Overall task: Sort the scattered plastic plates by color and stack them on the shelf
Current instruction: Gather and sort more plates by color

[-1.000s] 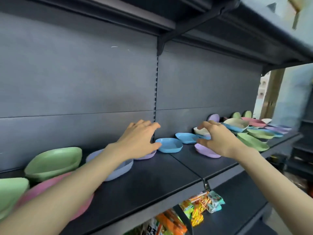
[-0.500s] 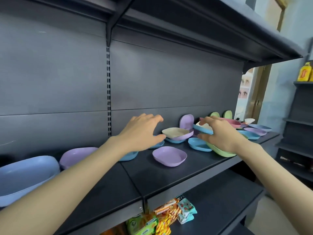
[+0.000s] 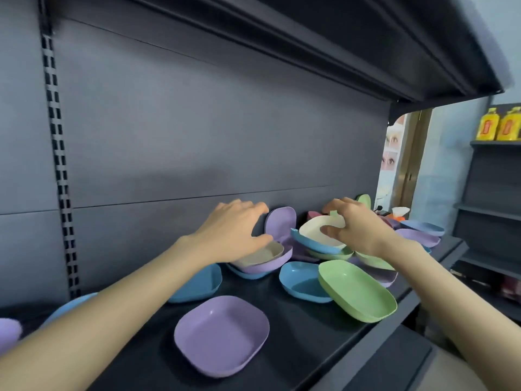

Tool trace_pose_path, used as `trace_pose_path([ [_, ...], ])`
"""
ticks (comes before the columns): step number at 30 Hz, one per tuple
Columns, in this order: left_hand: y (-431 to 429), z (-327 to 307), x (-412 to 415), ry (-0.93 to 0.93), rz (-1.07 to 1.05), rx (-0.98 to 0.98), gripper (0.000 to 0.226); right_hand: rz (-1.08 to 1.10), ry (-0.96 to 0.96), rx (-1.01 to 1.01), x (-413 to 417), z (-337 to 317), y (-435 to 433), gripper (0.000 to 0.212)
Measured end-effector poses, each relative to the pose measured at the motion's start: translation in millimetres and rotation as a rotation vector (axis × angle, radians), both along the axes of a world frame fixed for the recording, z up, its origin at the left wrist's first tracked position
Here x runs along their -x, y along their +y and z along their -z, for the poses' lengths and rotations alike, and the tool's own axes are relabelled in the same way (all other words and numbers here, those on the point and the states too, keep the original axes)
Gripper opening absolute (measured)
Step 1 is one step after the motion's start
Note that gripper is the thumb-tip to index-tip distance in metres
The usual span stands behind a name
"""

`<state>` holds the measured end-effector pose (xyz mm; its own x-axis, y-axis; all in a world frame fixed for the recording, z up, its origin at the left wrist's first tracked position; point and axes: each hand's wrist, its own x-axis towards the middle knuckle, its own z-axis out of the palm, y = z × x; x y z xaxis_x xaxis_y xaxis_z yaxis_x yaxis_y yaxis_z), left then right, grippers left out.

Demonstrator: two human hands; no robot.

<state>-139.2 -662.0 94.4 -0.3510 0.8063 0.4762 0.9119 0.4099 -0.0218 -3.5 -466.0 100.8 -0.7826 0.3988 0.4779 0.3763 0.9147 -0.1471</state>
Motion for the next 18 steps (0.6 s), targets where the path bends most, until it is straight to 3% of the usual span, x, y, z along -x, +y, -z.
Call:
trace_pose_path([
  [10, 116.4, 18.8, 30.6, -0.124, -0.001, 0.025, 0.046, 0.019, -0.041, 0.056, 22.4, 8.3, 113.5, 0.044],
  [18, 185.1, 49.9, 40.7, -0.397, -0.245, 0.0, 0.059, -0.14, -0.135, 0.161, 57.7, 28.5, 207.9, 0.044],
])
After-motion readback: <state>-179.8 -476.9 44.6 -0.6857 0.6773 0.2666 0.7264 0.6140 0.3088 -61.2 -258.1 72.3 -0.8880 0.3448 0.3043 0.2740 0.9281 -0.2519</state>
